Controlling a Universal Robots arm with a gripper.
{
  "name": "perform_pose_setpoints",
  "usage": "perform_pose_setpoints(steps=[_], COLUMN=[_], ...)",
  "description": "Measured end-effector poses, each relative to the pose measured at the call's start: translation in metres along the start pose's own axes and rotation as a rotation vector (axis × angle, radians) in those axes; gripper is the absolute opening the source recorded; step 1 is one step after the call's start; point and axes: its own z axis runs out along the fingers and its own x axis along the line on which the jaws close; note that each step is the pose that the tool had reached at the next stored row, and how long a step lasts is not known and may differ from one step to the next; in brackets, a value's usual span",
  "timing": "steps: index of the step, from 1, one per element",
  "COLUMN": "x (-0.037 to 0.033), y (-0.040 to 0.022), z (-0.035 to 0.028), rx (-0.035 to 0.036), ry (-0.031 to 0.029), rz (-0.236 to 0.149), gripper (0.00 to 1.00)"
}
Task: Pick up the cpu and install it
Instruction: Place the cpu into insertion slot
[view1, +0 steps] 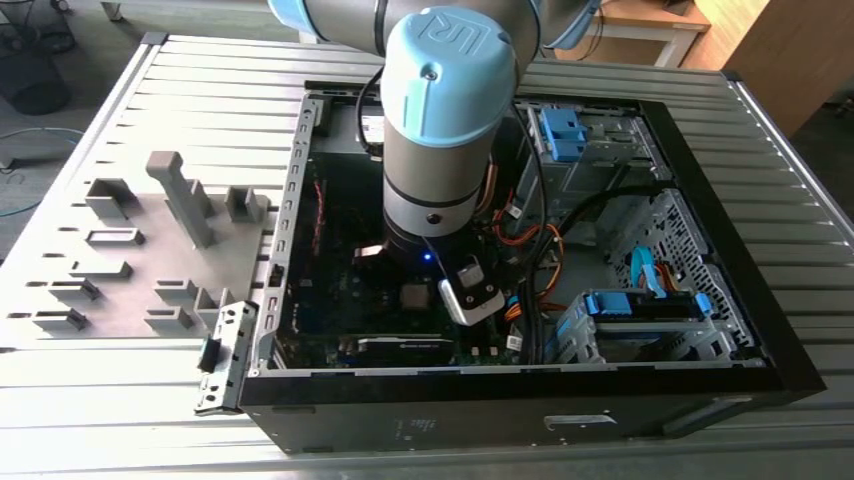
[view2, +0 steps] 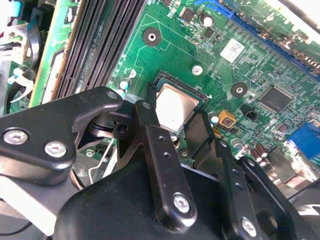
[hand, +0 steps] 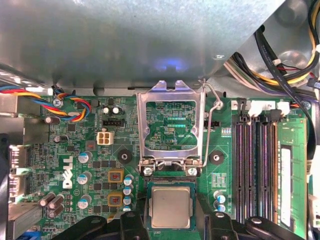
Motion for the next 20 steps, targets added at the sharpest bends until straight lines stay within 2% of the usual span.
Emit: perform_pose_setpoints(steps=[17, 19, 20], x=[-0.0001, -0.0002, -0.0002], y=[0.0000, 0.0000, 0.0000], z=[0.0018, 0.0021, 0.0020], rx=[-0.0005, -0.0009, -0.0008], ry=[-0.0004, -0.0006, -0.0004], rz=[0.000, 0.000, 0.000], gripper=[0.47, 0.48, 0.53])
